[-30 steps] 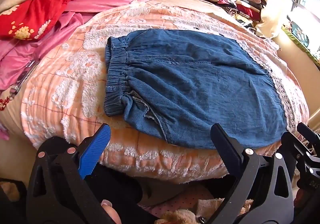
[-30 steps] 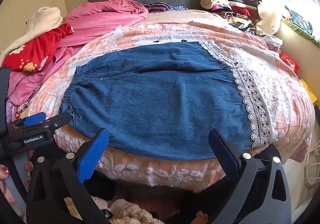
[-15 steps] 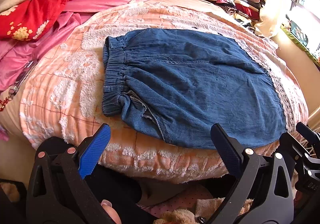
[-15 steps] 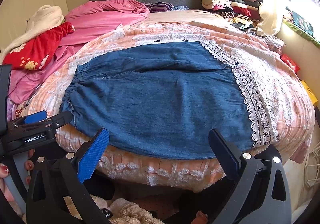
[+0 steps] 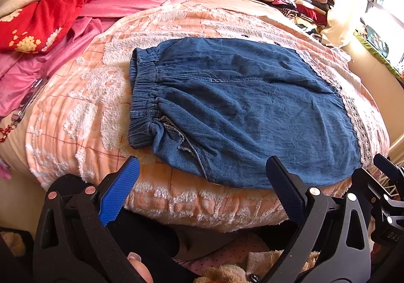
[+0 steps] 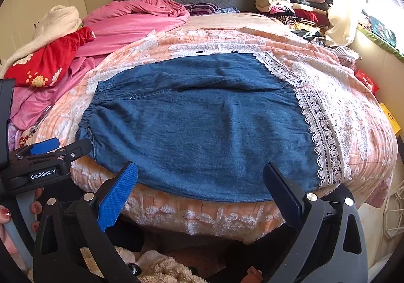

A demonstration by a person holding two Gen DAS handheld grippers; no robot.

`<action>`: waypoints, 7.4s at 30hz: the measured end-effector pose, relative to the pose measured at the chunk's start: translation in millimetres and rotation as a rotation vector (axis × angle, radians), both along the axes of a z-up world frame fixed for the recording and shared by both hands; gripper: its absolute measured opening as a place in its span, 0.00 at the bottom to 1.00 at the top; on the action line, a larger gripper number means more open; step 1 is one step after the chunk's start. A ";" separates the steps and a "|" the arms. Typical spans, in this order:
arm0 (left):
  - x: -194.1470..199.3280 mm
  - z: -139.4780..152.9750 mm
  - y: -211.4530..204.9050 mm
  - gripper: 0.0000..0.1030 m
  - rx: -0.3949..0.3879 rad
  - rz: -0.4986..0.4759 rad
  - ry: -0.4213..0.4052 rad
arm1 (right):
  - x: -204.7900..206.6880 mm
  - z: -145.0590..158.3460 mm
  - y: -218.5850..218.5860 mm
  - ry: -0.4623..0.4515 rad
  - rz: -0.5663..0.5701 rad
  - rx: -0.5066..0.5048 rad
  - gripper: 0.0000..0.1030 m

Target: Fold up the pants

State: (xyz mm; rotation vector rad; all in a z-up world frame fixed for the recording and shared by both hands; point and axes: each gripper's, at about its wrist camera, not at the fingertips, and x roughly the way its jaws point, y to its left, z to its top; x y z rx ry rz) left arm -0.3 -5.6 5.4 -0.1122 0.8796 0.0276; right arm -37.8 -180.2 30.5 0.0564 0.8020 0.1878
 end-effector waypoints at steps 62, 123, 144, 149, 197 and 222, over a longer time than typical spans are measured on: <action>111.7 11.3 97.3 0.91 -0.043 0.183 -0.039 | 156.3 27.2 41.4 0.005 0.162 0.000 0.96; 226.2 -47.9 162.1 0.26 -0.316 -0.051 -0.028 | 370.1 -38.7 172.4 0.124 0.703 -0.311 0.95; 204.0 -7.9 151.9 0.26 -0.230 -0.110 -0.139 | 339.2 -38.9 195.6 0.095 0.944 -0.377 0.10; 191.4 1.2 154.2 0.26 -0.207 -0.131 -0.156 | 310.2 -9.5 174.7 0.043 0.842 -0.285 0.08; 26.1 -24.8 86.0 0.27 -0.092 -0.298 -0.069 | 73.1 -24.9 99.1 0.068 0.857 -0.114 0.11; 1.5 14.2 102.3 0.53 -0.180 -0.240 -0.110 | 59.1 -27.2 93.2 0.116 0.813 0.045 0.52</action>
